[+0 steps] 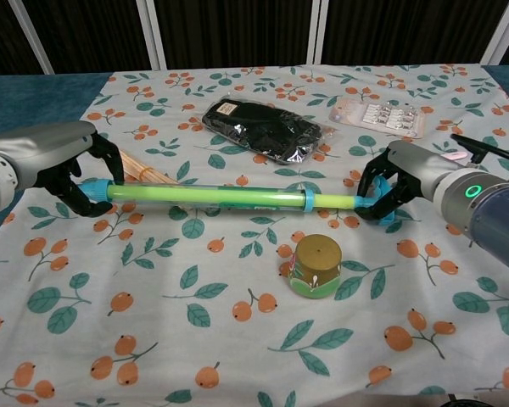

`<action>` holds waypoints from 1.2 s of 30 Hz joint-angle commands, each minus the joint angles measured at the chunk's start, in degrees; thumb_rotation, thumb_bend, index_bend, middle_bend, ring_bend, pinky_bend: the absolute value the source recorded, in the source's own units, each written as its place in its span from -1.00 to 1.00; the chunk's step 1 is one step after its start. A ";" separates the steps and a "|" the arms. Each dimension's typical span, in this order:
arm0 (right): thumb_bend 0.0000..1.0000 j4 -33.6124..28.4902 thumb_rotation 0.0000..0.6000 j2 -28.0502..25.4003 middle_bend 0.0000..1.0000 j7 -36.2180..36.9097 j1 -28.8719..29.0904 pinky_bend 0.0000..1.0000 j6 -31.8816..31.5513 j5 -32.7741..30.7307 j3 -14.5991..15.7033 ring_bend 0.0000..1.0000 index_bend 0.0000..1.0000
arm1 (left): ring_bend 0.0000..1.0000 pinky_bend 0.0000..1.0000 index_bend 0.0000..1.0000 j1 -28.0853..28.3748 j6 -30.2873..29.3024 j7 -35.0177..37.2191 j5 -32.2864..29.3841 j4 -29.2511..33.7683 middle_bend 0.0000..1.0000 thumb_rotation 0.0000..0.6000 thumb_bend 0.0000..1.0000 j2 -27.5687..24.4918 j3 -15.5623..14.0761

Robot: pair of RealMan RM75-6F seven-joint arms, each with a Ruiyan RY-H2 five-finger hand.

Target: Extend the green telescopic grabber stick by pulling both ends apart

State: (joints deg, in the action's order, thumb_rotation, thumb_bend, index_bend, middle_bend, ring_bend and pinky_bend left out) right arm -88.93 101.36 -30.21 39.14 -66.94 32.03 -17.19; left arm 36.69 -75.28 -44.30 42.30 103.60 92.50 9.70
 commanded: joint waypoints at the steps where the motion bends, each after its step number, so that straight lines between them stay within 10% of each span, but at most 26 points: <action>1: -0.23 -0.21 1.00 -0.18 -0.49 0.12 -0.11 -0.59 0.07 0.05 -0.01 -0.69 0.33 | -0.72 -0.41 0.08 0.01 0.02 0.09 0.05 0.01 -0.42 1.00 -0.17 -0.08 -0.04; 36: -0.10 -5.70 1.00 -7.15 -0.49 -0.43 -1.84 -0.59 -2.77 0.89 -0.43 -0.69 0.41 | -0.72 -0.42 0.10 -1.58 -2.38 0.66 2.25 3.74 -0.42 1.00 -0.17 -3.70 -1.87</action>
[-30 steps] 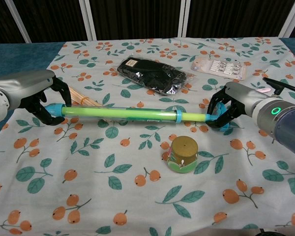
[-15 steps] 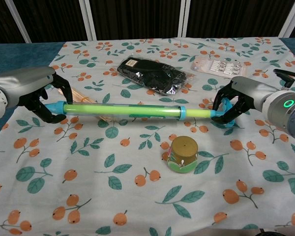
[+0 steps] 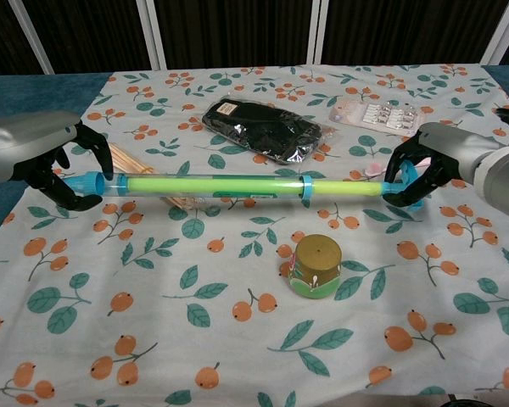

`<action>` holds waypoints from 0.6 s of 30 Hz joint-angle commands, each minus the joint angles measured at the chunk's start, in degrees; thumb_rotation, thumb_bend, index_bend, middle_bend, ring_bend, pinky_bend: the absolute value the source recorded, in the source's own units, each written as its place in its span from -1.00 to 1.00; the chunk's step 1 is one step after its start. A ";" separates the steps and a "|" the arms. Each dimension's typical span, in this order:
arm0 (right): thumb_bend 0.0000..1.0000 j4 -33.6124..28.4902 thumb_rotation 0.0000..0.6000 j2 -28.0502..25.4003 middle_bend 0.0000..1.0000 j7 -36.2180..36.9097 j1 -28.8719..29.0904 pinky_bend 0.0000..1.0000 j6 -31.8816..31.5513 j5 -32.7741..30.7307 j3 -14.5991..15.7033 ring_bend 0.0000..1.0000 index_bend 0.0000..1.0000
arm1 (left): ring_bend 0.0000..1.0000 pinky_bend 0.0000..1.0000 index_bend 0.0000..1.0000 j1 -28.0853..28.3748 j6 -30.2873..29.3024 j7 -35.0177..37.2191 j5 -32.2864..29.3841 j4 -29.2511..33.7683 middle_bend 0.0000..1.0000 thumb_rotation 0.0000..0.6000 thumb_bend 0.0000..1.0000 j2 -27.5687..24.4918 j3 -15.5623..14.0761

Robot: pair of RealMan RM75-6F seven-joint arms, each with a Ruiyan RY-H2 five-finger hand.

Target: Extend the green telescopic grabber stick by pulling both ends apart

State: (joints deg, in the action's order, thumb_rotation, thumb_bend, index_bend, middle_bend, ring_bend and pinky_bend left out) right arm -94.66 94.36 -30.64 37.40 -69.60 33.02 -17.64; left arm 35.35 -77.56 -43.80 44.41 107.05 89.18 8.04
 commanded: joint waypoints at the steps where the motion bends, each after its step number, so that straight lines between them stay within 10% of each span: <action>1: -0.10 0.06 1.00 -0.33 -0.49 -0.05 -0.17 -0.59 -0.19 -0.15 0.07 -0.69 0.41 | -0.72 -0.42 0.10 -0.41 -0.11 0.25 0.27 0.49 -0.42 1.00 -0.17 -0.74 -0.42; 18: -0.09 0.41 1.00 -4.27 -0.49 -0.01 -1.63 -0.59 -1.13 -0.70 -0.05 -0.69 0.42 | -0.72 -0.44 0.10 -2.27 1.59 3.46 1.94 1.16 -0.42 1.00 -0.17 -6.60 -1.70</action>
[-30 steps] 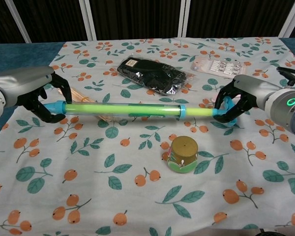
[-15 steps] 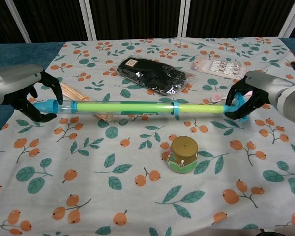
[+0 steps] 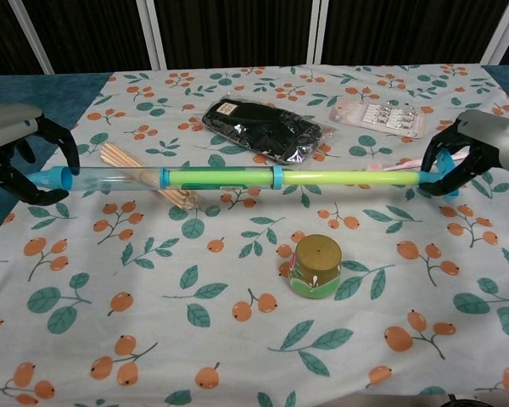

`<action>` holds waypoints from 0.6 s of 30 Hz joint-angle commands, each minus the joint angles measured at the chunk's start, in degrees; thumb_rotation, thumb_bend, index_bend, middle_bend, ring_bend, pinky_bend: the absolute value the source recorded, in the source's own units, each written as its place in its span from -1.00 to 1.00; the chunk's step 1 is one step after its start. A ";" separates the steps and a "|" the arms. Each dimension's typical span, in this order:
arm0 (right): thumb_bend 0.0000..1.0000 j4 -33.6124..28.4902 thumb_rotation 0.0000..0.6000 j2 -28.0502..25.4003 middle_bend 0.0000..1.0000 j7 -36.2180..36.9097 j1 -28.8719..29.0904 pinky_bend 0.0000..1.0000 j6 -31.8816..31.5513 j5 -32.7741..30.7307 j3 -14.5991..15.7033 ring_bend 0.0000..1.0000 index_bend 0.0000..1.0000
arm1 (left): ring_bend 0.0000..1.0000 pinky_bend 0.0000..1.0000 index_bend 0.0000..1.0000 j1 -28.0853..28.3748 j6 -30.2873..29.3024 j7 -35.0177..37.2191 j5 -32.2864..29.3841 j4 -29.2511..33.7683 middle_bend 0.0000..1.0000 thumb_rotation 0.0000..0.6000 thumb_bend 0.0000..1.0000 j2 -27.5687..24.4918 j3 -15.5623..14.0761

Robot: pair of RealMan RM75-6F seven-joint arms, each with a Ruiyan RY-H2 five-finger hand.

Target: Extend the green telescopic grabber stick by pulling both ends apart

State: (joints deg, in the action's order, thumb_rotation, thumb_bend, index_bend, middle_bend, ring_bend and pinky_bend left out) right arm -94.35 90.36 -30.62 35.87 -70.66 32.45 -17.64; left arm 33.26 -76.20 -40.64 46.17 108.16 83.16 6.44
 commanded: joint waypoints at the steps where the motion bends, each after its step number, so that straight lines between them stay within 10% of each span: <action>1: -0.09 0.16 1.00 -0.43 -0.49 -0.07 -0.14 -0.59 -0.13 -0.17 -0.08 -0.69 0.42 | -0.72 -0.44 0.10 -0.24 0.28 0.41 0.24 0.08 -0.42 1.00 -0.17 -0.85 -0.13; 18: -0.09 0.68 1.00 -3.94 -0.48 0.45 -1.42 -0.59 0.08 -1.15 -0.34 -0.69 0.42 | -0.72 -0.45 0.10 -1.00 2.48 2.66 0.68 -0.06 -0.42 1.00 -0.17 -4.97 -0.59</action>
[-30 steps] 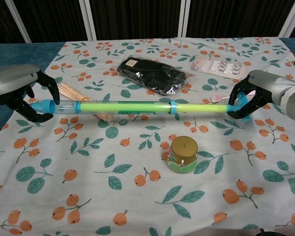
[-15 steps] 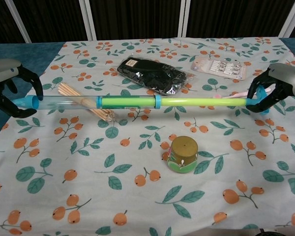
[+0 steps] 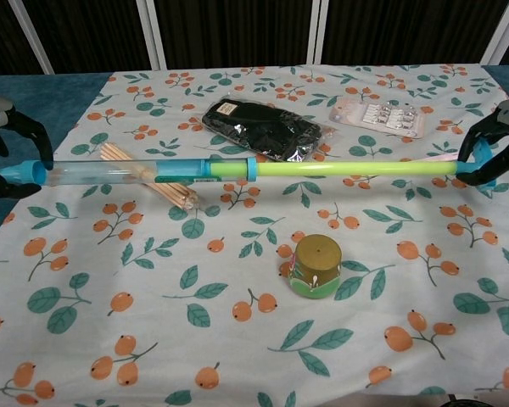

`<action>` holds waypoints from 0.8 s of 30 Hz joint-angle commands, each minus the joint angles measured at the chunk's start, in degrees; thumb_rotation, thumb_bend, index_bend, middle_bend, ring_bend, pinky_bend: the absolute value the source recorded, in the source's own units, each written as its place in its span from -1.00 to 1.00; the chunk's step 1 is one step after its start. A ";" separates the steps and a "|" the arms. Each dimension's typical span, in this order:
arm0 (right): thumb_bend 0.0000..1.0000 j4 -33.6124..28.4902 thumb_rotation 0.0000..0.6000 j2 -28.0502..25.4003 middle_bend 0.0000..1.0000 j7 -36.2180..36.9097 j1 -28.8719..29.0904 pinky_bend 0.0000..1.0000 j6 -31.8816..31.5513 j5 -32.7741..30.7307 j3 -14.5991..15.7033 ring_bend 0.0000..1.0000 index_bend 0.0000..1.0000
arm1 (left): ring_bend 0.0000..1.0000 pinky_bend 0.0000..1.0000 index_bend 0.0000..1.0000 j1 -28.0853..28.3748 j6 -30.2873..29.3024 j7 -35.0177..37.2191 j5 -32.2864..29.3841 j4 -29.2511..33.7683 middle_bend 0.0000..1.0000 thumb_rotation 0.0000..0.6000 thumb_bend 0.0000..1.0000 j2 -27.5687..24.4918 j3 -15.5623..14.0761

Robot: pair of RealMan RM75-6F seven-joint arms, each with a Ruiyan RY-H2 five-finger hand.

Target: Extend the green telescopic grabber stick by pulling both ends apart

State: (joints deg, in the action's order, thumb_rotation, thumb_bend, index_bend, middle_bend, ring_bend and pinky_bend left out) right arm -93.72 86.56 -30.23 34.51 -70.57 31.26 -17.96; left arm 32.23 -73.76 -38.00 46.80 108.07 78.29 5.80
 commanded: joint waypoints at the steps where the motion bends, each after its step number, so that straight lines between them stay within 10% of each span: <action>1: -0.09 0.04 1.00 -0.33 -0.48 0.17 -0.12 -0.59 0.05 0.09 -0.06 -0.69 0.42 | -0.72 -0.45 0.10 0.03 0.05 0.03 0.16 0.09 -0.42 1.00 -0.17 -0.26 0.06; 24: -0.08 0.85 1.00 -2.62 -0.48 1.12 -1.17 -0.59 0.64 -0.76 -0.01 -0.69 0.42 | -0.72 -0.46 0.08 0.00 0.59 0.24 0.47 -0.29 -0.43 1.00 -0.17 -1.51 -0.05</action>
State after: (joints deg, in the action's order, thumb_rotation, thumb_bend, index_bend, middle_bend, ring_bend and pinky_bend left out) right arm -92.89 84.00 -29.06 33.35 -69.90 30.59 -17.94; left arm 32.24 -73.16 -37.75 47.27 107.79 76.77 5.76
